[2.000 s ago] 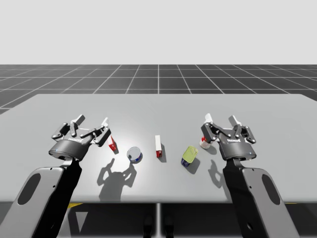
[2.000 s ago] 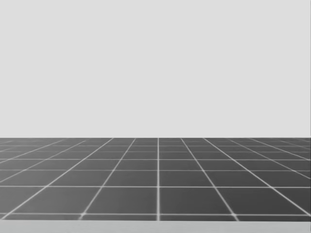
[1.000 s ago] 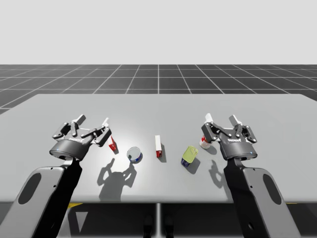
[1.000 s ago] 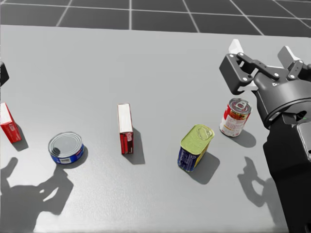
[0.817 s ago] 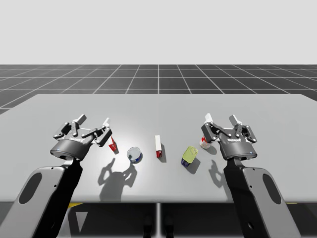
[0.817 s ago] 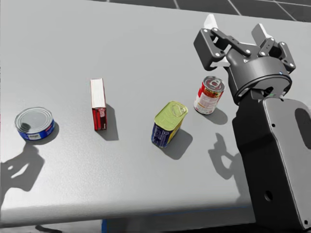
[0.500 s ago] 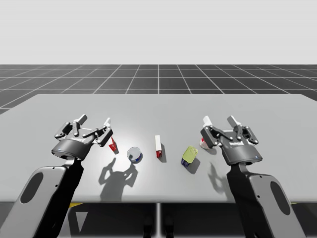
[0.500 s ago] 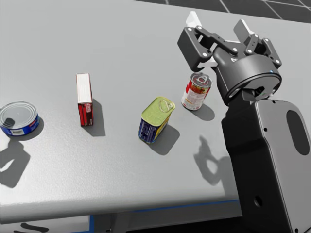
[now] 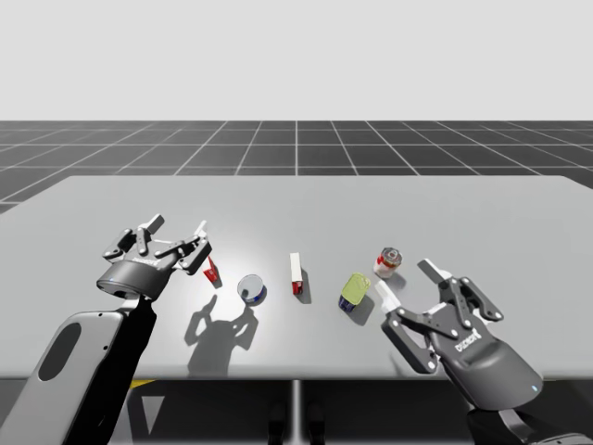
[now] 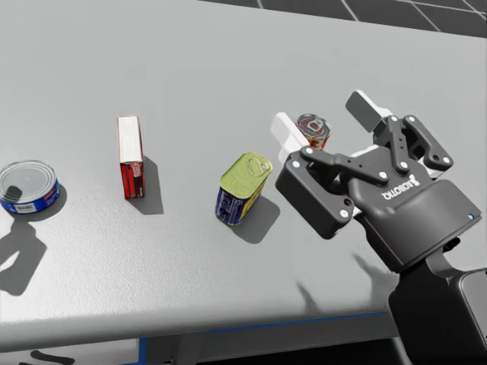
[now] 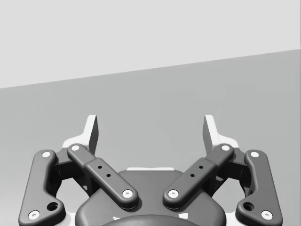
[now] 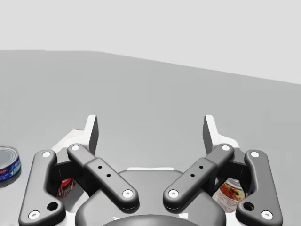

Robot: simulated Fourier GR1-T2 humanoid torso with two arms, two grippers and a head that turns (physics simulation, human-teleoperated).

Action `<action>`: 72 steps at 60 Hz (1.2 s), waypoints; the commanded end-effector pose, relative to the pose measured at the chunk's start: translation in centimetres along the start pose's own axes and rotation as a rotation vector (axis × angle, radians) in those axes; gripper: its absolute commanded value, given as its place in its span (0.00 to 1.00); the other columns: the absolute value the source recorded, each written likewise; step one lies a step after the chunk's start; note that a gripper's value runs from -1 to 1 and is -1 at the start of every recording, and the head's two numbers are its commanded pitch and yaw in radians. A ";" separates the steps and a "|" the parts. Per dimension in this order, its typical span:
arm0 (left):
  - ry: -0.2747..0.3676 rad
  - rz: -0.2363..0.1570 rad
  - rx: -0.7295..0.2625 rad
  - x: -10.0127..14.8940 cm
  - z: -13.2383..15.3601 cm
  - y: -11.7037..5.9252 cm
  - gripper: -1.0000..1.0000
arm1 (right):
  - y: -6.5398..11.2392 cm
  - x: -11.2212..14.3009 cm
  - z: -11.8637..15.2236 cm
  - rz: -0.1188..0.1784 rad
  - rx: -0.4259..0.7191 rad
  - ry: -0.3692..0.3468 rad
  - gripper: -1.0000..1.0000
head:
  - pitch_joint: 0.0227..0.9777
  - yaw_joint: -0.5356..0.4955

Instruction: Lift the meat can off the table.

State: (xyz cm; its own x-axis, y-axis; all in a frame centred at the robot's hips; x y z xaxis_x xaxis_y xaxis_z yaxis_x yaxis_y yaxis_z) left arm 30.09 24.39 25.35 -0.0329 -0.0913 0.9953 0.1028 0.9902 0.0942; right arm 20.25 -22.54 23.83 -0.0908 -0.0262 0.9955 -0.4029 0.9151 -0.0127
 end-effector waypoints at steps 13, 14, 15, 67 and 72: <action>0.002 -0.004 0.001 0.0 0.0 0.0 0.00 | 1.3 -4.6 4.2 0.041 0.191 0.055 0.00 | 0.90 0.27; 0.002 -0.004 0.002 0.0 0.0 -0.1 0.00 | 1.3 -4.8 4.2 0.043 0.193 0.057 0.00 | 0.90 0.27; 0.002 -0.004 0.002 0.0 0.0 -0.1 0.00 | 1.3 -5.1 4.2 0.037 0.199 0.063 0.00 | 0.90 0.27; 0.004 -0.012 0.003 -0.1 -0.1 0.0 0.00 | 0.0 -11.6 -2.1 0.033 0.126 0.195 0.00 | 0.90 0.28; 0.003 -0.012 0.003 -0.1 0.0 0.0 0.00 | -0.1 -11.8 -2.8 0.038 0.118 0.217 0.00 | 0.90 0.28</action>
State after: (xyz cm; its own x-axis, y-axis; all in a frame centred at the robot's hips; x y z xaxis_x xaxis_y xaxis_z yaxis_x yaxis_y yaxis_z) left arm 30.13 24.36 25.24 -0.0304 -0.1033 0.9942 0.0989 0.9895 0.1058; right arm 22.63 -21.36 12.79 0.0596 0.0874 0.9944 -0.5201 0.8530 -0.0438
